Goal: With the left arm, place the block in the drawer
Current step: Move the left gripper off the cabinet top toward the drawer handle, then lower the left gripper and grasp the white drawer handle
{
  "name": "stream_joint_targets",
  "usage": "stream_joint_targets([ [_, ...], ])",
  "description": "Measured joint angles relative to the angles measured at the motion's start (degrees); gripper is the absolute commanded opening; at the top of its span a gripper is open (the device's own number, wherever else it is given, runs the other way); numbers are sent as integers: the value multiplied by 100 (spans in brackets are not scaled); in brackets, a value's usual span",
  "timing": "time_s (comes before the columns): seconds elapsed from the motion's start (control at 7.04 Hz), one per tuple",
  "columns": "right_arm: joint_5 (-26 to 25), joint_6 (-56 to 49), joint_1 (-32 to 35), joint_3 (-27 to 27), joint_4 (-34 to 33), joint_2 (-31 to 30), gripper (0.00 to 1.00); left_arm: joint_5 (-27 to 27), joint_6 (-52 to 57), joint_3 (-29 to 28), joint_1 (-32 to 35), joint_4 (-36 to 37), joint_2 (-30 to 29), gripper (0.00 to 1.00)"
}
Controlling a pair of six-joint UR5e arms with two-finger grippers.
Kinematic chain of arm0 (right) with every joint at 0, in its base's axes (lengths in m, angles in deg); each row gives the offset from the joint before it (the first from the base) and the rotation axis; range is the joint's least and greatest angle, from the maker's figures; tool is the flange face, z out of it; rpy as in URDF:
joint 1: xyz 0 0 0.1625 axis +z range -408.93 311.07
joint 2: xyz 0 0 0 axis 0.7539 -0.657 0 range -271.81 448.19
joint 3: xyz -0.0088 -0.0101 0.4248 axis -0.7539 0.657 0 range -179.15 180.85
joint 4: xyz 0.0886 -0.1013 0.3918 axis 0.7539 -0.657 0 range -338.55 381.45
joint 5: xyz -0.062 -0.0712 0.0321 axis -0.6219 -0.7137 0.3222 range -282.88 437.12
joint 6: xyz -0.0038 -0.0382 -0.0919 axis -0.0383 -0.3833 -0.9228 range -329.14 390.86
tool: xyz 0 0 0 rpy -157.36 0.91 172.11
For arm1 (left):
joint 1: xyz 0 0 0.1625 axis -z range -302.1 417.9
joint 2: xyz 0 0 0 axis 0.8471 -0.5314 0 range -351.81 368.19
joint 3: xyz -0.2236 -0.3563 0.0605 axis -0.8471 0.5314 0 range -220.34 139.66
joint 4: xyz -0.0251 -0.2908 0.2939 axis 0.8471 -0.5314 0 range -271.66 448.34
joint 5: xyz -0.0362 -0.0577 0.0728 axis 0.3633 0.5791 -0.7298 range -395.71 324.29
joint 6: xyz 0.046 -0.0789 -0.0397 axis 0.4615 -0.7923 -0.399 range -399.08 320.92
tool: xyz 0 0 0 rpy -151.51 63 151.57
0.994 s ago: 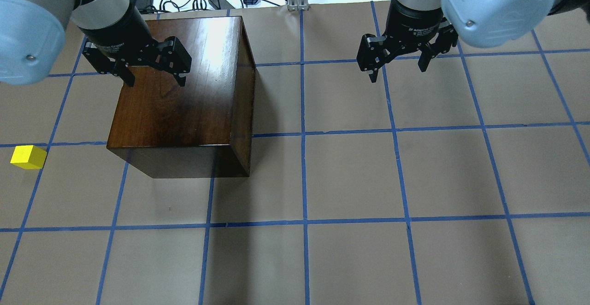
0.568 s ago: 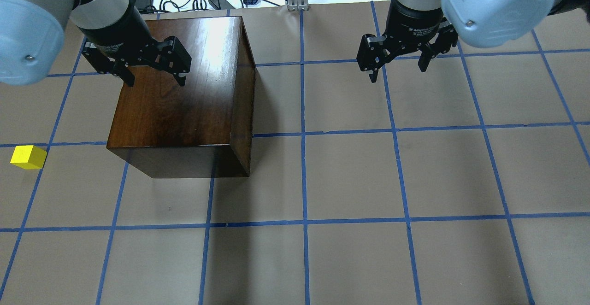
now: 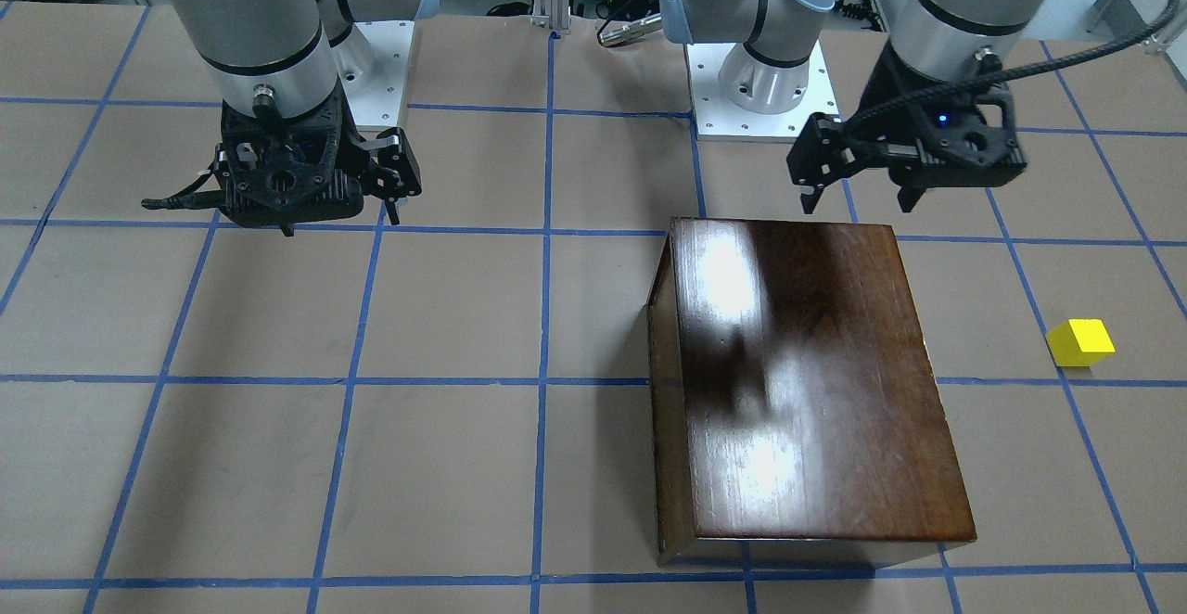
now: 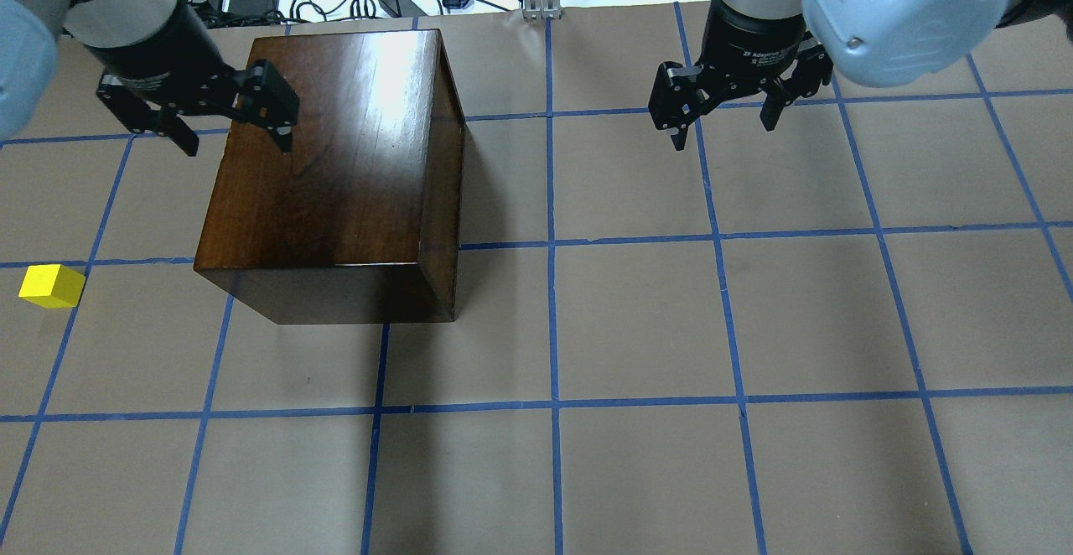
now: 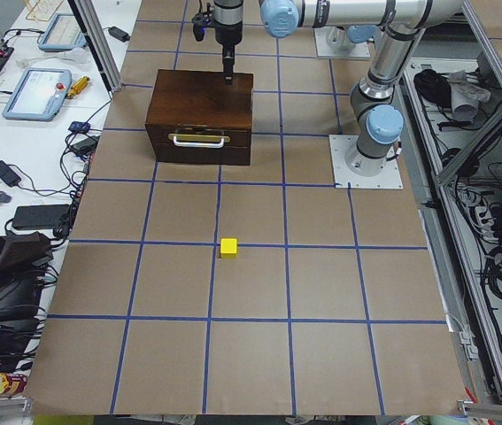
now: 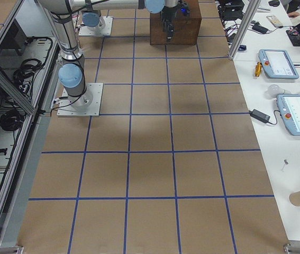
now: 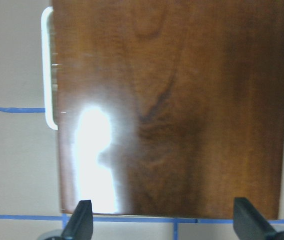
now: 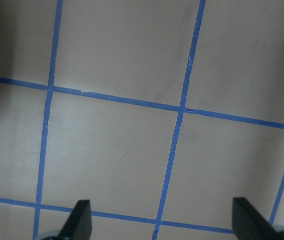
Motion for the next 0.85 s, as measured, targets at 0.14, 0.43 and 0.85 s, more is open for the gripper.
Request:
stream_joint_targets([
  [0.14, 0, 1, 0, 0, 0, 0, 100, 1, 434, 2, -464, -52, -11, 100],
  [0.43, 0, 7, 0, 0, 0, 0, 100, -13, 1791, -7, -1501, -290, -48, 100],
  [0.85, 0, 8, 0, 0, 0, 0, 100, -14, 3325, -33, -2712, -309, -282, 100],
])
